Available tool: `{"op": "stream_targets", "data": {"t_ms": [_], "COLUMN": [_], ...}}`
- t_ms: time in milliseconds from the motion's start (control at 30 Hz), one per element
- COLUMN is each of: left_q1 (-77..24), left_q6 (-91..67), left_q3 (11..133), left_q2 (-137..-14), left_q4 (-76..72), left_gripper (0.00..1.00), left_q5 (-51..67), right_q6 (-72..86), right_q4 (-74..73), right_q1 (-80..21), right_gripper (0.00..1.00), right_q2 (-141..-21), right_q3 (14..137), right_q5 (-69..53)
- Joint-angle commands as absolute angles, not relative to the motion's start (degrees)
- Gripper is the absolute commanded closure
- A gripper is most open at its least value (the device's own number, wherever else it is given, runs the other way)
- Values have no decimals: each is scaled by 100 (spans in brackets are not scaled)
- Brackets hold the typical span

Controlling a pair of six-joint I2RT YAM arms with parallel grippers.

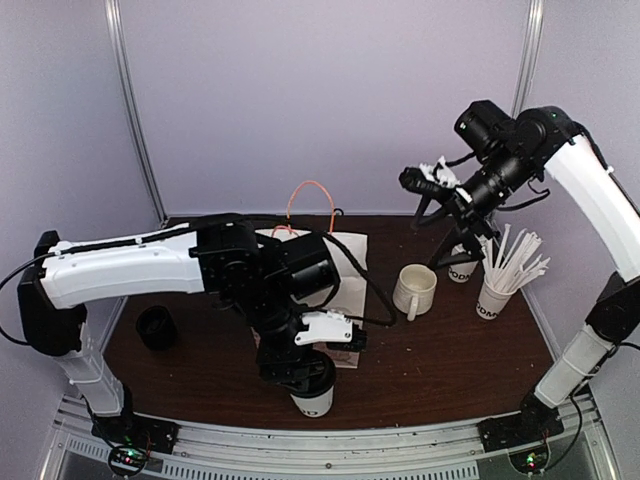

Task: Pack the takeout coffee

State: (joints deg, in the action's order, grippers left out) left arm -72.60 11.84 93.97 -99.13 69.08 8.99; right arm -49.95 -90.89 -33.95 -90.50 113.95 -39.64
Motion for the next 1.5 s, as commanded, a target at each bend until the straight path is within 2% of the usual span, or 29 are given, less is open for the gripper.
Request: {"op": "stream_targets", "data": {"t_ms": [0,133,467,600,733,833,900,967,1033,1067,1233,1467], "left_q1": [-7603,-7808,-7857,-7852,-7847,-7844,-7846,-7846,-7849,-7848,-7815,-6998], "left_q6": [860,577,18,65,287,421,530,692,866,964,1375,1341], "left_q3": [9915,10436,12597,13075,13072,12972,12789,12575,12367,12285,12232,12638], "left_q2": [-9440,-9138,-8429,-8104,-7730,-7463,-7296,-7132,-6996,-6960,-7194,-8056], "left_q4": [7375,7659,8411,8230,8093,8089,7942,7651,7272,7045,6693,7068], "left_gripper": [32,32,32,31,29,29,28,27,26,26,25,28], "left_q5": [954,811,647,229,-639,-1687,-2332,-2784,-3016,-3088,-3221,-2390], "right_q6": [-4477,-3510,-2994,-2682,-2419,-2403,-2459,-2535,-2572,-2608,-2771,-2930], "right_q4": [-9049,-8179,-7787,-7427,-7086,-6982,-7032,-7118,-7162,-7177,-7169,-6995], "right_q1": [-3147,-3252,-3896,-4280,-4360,-4362,-4350,-4350,-4351,-4351,-4345,-4357], "right_gripper": [0,2,2,7,21,38,57,81,97,100,100,100], "right_q2": [-9541,-10229,-11452,-11801,-11913,-11867,-11837,-11781,-11679,-11611,-11167,-10320], "right_q3": [12727,13136,14232,14543,14628,14621,14629,14625,14581,14557,14296,13373], "right_q5": [-4878,-4412,-4125,-3458,-3036,-2941,-3010,-3136,-3219,-3251,-3151,-3297]}}
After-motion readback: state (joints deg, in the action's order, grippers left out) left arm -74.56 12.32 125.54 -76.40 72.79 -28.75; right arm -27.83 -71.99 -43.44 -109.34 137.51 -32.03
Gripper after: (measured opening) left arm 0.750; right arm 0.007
